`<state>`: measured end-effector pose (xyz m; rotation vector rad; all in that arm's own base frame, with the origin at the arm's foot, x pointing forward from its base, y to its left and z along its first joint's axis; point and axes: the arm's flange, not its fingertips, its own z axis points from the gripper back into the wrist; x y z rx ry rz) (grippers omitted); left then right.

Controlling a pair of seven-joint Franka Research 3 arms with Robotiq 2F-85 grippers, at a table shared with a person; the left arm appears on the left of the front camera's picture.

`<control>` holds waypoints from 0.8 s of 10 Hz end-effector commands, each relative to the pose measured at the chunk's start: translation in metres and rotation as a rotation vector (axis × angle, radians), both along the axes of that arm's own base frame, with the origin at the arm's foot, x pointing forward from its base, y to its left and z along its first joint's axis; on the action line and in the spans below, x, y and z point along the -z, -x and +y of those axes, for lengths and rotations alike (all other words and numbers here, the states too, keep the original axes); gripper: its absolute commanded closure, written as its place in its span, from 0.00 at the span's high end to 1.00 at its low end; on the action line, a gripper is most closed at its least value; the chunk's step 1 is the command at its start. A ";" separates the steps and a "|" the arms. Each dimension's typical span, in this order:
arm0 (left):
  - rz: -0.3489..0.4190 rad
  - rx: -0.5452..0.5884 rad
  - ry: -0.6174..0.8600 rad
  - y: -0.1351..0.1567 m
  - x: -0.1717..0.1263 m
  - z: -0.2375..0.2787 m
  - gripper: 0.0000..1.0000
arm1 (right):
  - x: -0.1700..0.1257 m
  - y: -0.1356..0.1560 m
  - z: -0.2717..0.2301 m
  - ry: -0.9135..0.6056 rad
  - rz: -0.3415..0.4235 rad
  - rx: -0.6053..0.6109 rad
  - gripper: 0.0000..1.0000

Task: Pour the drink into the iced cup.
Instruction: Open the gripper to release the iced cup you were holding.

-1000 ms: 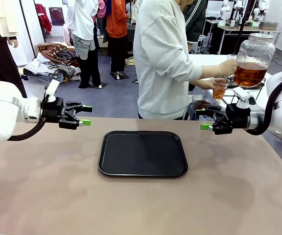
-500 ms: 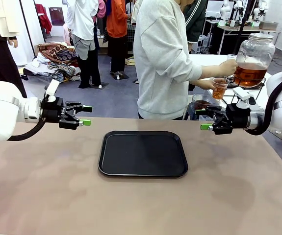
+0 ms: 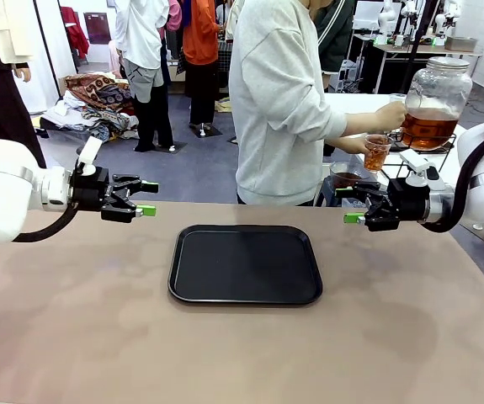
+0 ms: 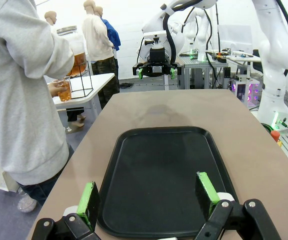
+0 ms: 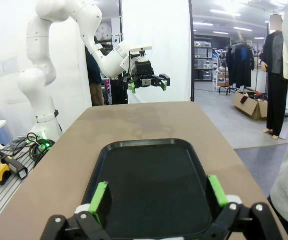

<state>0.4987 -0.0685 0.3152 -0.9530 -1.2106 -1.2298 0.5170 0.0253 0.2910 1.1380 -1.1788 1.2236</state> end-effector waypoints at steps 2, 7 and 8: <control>0.003 0.000 0.002 -0.001 -0.001 -0.001 1.00 | -0.004 -0.003 0.002 0.006 0.001 -0.001 1.00; 0.003 0.000 0.002 -0.001 -0.001 -0.001 1.00 | -0.004 -0.003 0.002 0.006 0.001 -0.001 1.00; 0.003 0.000 0.002 -0.001 -0.001 -0.001 1.00 | -0.004 -0.003 0.002 0.006 0.001 -0.001 1.00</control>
